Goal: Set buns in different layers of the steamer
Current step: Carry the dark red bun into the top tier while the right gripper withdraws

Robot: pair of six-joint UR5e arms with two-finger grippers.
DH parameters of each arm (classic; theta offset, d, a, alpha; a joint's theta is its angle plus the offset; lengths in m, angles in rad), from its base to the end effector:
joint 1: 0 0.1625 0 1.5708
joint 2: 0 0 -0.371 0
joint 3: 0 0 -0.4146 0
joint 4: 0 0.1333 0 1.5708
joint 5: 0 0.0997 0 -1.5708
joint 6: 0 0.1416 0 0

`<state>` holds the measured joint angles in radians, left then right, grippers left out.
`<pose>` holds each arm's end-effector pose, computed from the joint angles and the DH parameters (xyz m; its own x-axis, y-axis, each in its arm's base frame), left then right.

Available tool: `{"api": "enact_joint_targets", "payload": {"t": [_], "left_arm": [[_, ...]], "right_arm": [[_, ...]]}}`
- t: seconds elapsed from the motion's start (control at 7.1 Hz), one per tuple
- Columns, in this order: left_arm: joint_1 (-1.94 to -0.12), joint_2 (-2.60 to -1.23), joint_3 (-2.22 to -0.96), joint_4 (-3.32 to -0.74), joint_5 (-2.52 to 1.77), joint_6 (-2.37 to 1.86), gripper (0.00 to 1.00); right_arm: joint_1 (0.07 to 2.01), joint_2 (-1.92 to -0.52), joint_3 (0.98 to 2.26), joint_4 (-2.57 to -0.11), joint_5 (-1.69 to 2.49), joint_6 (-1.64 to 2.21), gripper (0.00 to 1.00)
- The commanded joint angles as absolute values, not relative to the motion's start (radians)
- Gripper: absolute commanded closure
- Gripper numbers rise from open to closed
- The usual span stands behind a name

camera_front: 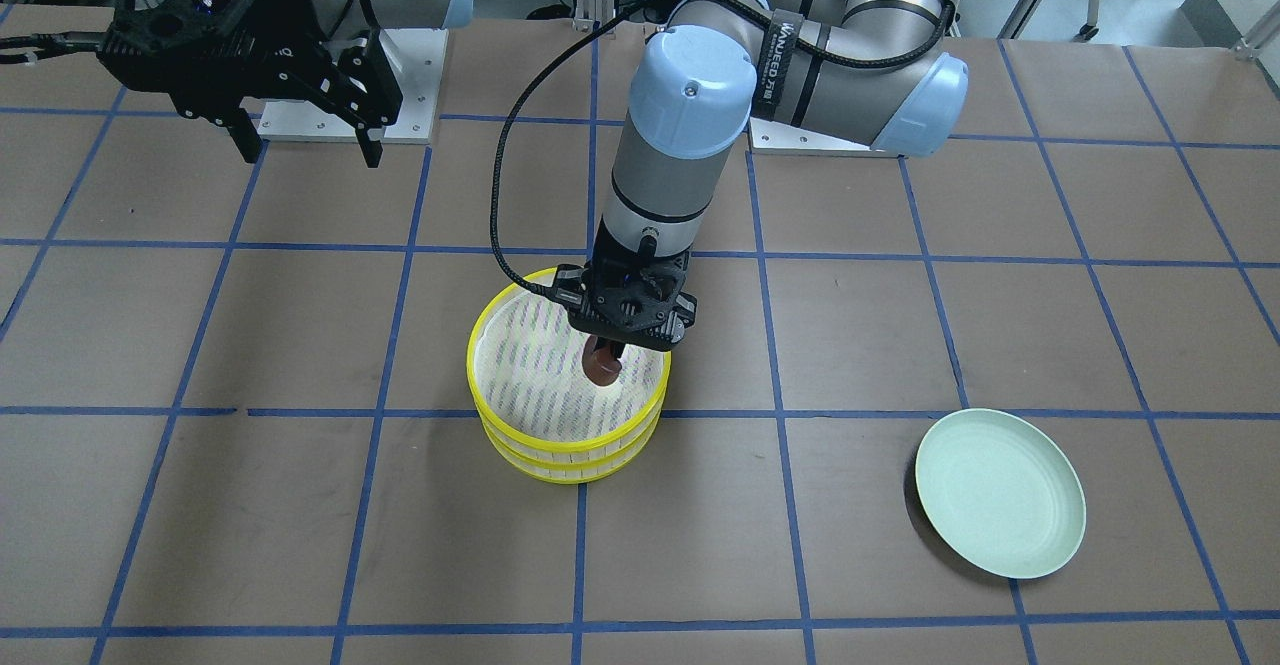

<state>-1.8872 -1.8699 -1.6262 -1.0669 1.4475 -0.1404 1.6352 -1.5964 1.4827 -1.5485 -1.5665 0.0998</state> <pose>-0.3354 -0.5401 0.2490 -0.9713 0.1915 0.1412 0.1735 0.9762 -0.1303 0.1668 -0.5049 0.4485 -0.9993 0.0346 -0.0133 0.0357 0.9953 -0.0904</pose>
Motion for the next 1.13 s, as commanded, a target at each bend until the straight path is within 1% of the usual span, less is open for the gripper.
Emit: {"api": "enact_joint_targets", "payload": {"t": [0.0, 0.56, 0.85, 0.99], "left_arm": [[-1.902, -1.871, -1.628, -1.066, 1.424, -0.152, 0.00], [-1.899, -1.844, -1.615, -1.072, 1.443, -0.143, 0.00], [-1.835, -1.810, -1.600, -1.077, 1.523, -0.109, 0.00], [-1.786, -1.777, -1.567, -1.119, 1.534, -0.106, 0.00]], "right_arm": [[1.635, -1.597, 1.483, -1.548, -1.568, 0.100, 0.00], [1.635, -1.597, 1.483, -1.549, -1.566, 0.080, 0.00], [1.635, -1.597, 1.483, -1.549, -1.566, 0.081, 0.00], [1.635, -1.597, 1.483, -1.549, -1.566, 0.080, 0.00]]}}
